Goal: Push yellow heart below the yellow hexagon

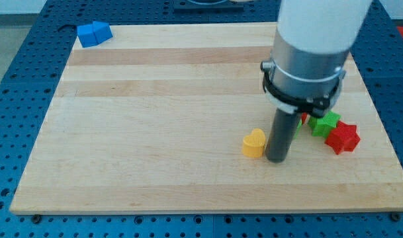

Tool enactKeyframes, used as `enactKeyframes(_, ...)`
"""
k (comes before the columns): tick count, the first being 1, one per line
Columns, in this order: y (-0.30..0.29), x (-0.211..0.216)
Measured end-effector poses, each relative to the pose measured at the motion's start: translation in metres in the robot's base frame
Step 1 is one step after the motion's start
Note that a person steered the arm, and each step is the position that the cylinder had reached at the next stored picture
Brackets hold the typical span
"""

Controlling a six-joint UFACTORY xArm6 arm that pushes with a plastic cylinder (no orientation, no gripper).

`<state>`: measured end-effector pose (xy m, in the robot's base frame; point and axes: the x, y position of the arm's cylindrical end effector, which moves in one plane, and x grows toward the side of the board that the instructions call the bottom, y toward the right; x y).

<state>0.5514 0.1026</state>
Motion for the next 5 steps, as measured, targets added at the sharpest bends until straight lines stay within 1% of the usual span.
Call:
enactKeyframes(1, -0.013, 0.012)
enactKeyframes(2, -0.048, -0.024)
enactKeyframes(3, -0.072, -0.071)
enactKeyframes(4, -0.082, -0.065)
enactKeyframes(5, -0.089, -0.038)
